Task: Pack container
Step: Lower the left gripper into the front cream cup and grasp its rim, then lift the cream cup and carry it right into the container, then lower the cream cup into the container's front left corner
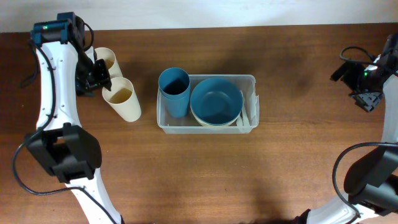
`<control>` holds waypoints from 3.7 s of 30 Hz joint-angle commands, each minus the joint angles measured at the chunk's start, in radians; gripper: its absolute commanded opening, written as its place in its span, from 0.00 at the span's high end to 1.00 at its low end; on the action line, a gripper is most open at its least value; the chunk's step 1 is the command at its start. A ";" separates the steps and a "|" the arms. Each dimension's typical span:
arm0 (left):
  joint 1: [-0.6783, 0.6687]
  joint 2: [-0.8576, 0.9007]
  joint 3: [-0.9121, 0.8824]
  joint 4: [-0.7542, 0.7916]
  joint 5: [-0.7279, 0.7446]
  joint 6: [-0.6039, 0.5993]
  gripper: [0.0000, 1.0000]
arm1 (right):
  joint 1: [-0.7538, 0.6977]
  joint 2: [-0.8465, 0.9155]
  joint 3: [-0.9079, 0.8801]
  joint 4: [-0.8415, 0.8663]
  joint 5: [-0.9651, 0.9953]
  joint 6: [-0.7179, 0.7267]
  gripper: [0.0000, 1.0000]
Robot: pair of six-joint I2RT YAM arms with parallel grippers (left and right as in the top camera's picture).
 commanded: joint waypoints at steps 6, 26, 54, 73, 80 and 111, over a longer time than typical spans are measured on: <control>0.002 0.015 -0.076 0.077 0.041 0.016 0.51 | -0.005 0.002 0.003 -0.001 0.009 -0.002 0.01; -0.002 0.015 -0.181 0.161 0.043 0.016 0.98 | -0.005 0.002 0.003 -0.001 0.009 -0.002 0.01; -0.010 -0.377 -0.180 0.032 0.071 0.103 0.98 | -0.005 0.002 0.003 -0.001 0.009 -0.002 0.01; -0.313 -0.505 -0.188 -0.019 -0.006 0.124 0.98 | -0.005 0.002 0.003 0.000 0.010 -0.002 0.01; -0.362 -0.483 -0.268 0.040 -0.006 0.108 0.98 | -0.005 0.002 0.003 -0.001 0.009 -0.002 0.01; -0.437 -0.483 -0.503 0.242 -0.127 0.080 0.98 | -0.005 0.002 0.003 0.000 0.010 -0.002 0.01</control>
